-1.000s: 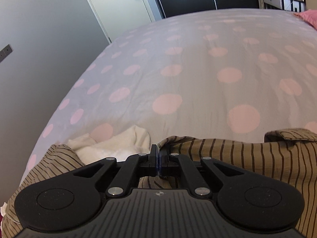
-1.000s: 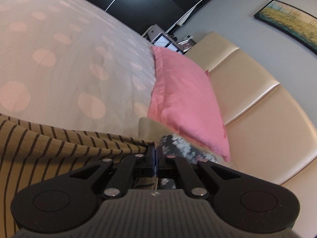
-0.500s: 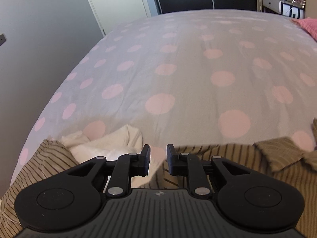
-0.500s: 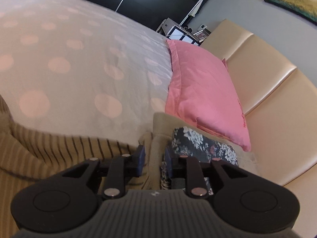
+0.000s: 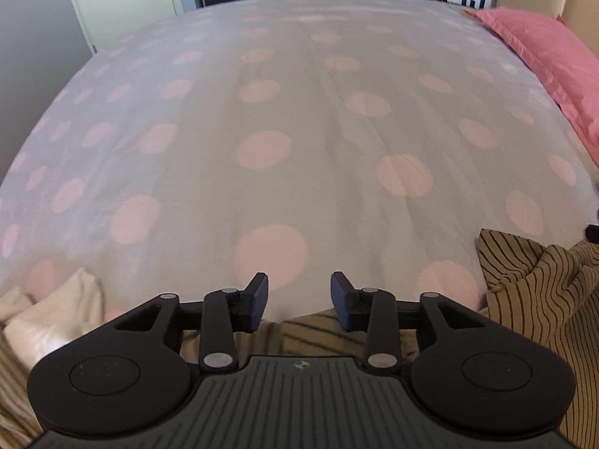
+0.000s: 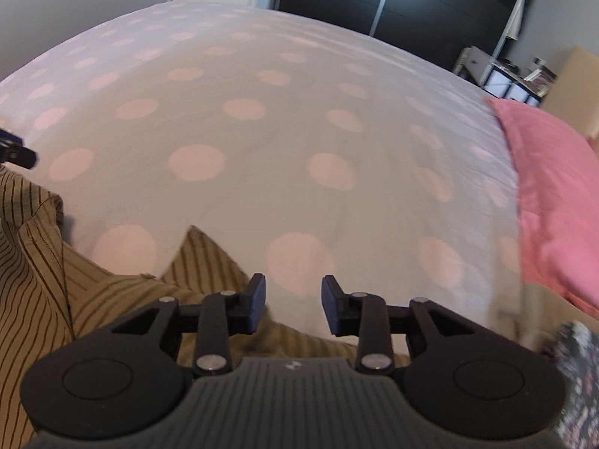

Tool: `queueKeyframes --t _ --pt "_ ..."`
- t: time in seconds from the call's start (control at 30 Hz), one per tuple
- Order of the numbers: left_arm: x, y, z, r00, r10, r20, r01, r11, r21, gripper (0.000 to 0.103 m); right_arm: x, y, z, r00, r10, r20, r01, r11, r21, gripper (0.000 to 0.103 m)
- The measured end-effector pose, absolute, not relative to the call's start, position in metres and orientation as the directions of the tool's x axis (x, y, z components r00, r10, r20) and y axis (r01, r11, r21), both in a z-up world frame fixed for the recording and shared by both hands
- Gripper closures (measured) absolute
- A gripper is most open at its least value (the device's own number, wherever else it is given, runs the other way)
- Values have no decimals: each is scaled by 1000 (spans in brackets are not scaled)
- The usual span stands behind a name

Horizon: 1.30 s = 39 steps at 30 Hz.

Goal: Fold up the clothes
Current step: 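Grasp the shirt hem with the right tool while the left tool grasps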

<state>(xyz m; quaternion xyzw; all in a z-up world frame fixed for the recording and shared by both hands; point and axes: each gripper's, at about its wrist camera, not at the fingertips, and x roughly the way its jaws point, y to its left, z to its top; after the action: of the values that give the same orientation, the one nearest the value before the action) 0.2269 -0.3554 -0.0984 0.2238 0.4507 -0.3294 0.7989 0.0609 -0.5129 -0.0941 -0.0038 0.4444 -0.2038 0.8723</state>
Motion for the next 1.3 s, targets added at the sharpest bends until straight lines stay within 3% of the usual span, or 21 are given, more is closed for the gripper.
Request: queueKeyframes --t 0.2,0.4,0.43,0.47,0.53,0.63,0.7,1.03,1.17,1.3 --pt "225 -385 -124 294 -262 -919 777 626 70 66 108 -514 -129 500 -287 -817 308 941 -142 67" --pt "220 -390 -148 187 -136 -973 797 599 70 74 117 -526 -154 444 -250 -860 324 940 -106 68" --pt "217 -388 -151 170 -117 -979 801 594 68 75 116 -526 -156 438 -240 -866 327 940 -95 77" --pt "215 -386 -154 152 -97 -984 805 589 67 76 113 -524 -154 438 -239 -866 324 941 -96 94" --pt "208 -380 -156 143 -79 -987 810 581 71 85 107 -520 -152 439 -237 -867 319 943 -96 101" --pt "202 -369 -152 149 -92 -985 802 594 66 97 98 -514 -142 452 -255 -855 321 940 -111 102" --pt "199 -362 -143 162 -111 -980 794 605 63 99 91 -513 -126 471 -290 -833 339 932 -132 102" --pt "192 -344 -64 364 -316 -876 750 657 75 100 60 -531 -41 609 -374 -700 446 891 -88 102" --pt "198 -342 -66 429 -294 -854 711 693 119 100 45 -525 -40 627 -361 -690 409 907 -102 101" --pt "191 -335 -93 381 -257 -888 716 690 107 99 21 -523 -70 583 -341 -738 367 920 -136 101"
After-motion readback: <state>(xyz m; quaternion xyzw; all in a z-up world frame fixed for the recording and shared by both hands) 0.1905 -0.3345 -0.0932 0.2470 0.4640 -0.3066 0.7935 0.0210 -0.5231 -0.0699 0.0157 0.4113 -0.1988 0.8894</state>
